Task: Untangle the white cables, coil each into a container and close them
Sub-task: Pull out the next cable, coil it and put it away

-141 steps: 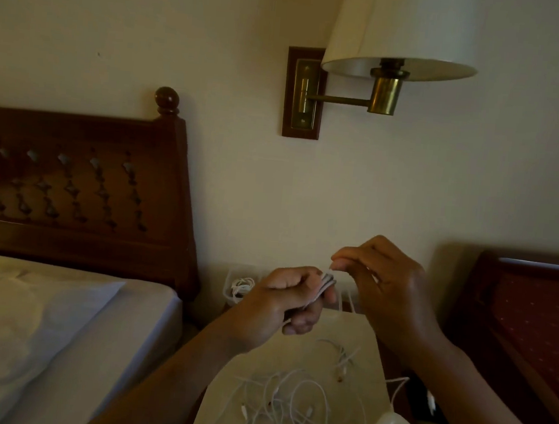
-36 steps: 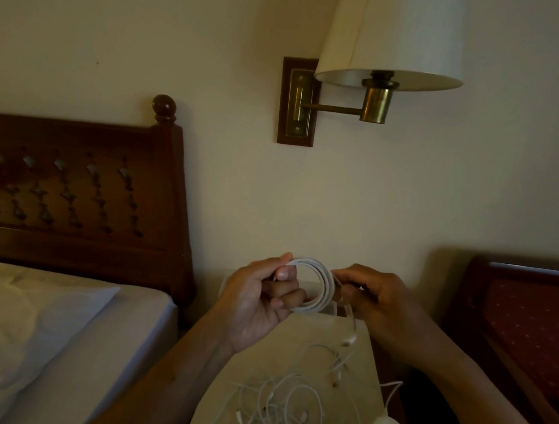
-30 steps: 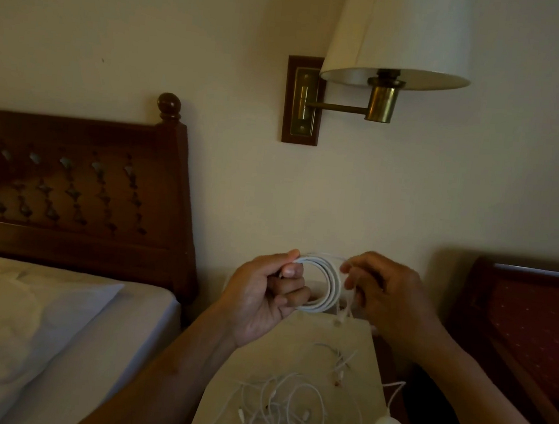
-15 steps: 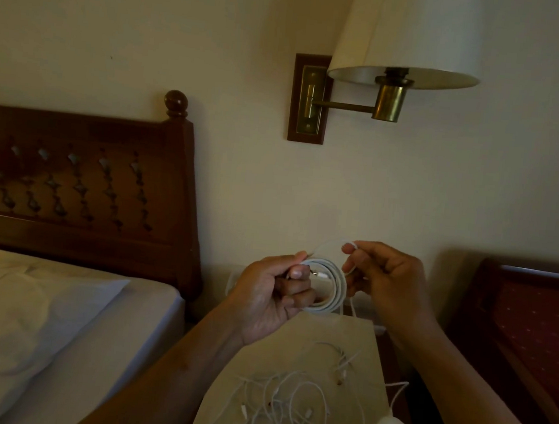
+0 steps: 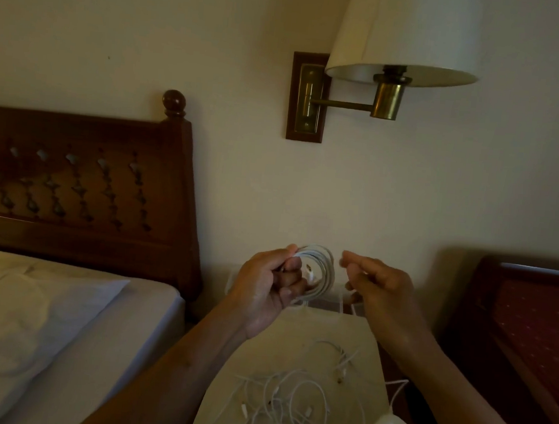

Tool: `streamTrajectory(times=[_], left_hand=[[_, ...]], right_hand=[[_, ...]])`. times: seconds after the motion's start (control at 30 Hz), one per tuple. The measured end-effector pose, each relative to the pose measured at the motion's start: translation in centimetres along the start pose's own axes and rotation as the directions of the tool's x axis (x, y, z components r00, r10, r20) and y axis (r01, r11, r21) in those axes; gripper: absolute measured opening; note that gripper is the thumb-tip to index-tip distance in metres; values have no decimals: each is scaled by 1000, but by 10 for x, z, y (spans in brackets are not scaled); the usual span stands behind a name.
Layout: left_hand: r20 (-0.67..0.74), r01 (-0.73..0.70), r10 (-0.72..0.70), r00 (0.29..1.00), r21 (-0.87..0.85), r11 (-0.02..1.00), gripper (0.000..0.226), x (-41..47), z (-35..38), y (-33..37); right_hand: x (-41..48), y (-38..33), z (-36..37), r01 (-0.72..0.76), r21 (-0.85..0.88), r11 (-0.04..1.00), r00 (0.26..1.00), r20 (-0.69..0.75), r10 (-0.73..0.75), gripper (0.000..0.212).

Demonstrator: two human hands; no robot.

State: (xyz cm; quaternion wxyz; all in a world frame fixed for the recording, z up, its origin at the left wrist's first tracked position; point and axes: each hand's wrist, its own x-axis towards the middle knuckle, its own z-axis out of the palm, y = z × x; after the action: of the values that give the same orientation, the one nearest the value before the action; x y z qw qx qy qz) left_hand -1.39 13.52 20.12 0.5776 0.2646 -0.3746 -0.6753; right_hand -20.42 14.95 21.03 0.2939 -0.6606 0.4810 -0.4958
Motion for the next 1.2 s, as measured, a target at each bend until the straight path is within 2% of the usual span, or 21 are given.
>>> streamTrajectory(times=[0.07, 0.13, 0.23, 0.33, 0.4, 0.5, 0.6, 0.7, 0.8, 0.9, 0.97, 1.0, 1.07, 1.13, 1.2], left_hand=[[-25, -2, 3, 1000, 29, 1000, 36, 2, -1, -2], [-35, -5, 8, 999, 89, 996, 40, 4, 0, -3], [-42, -5, 13, 999, 185, 983, 48, 6, 3, -6], [-53, -10, 21, 998, 199, 980, 48, 8, 8, -7], [-68, -2, 15, 998, 183, 983, 43, 9, 10, -6], [-76, 8, 11, 997, 247, 969, 39, 8, 13, -7], [-37, 28, -19, 999, 282, 959, 48, 4, 14, -12], [27, 18, -25, 999, 238, 971, 47, -3, 12, -13], [107, 5, -18, 994, 124, 992, 42, -9, 9, -8], [142, 18, -8, 990, -74, 997, 35, -14, 6, 2], [147, 21, -1, 989, -134, 991, 35, -15, 4, 7], [147, 13, 8, 989, -143, 990, 36, -15, 3, 10], [138, -20, 40, 990, -141, 990, 37, -13, 3, 14], [121, -48, 60, 991, -105, 993, 35, -9, 3, 17], [116, -43, 49, 992, -53, 998, 34, -7, 4, 17]], right_hand=[[-9, -1, 1, 177, -174, 969, 979, -66, -190, 28], [-16, -3, 4, 342, -235, 910, 937, 8, -350, 30], [-13, -7, 8, 395, -285, 873, 919, 128, -373, 32], [-4, -17, 9, 461, -258, 849, 887, 111, -448, 4], [2, -25, 6, 434, -161, 886, 901, 106, -422, 6], [11, -41, 5, 358, -26, 933, 925, 143, -351, 8], [31, -53, 2, 303, 101, 947, 949, 57, -310, 12], [59, -52, -6, 167, 298, 940, 984, 14, -179, 12], [74, -35, -7, -23, 498, 867, 999, 45, 1, 9], [71, -12, -6, -105, 587, 803, 994, 97, 60, 4], [61, 1, -7, -115, 549, 828, 986, 165, 28, 8], [54, 5, -7, -89, 474, 876, 980, 198, -8, 13], [41, 9, -2, 74, 211, 975, 960, 250, -127, 19], [33, 6, 4, 234, 11, 972, 926, 304, -226, 20], [33, 0, 6, 289, -70, 955, 924, 279, -260, 22]])
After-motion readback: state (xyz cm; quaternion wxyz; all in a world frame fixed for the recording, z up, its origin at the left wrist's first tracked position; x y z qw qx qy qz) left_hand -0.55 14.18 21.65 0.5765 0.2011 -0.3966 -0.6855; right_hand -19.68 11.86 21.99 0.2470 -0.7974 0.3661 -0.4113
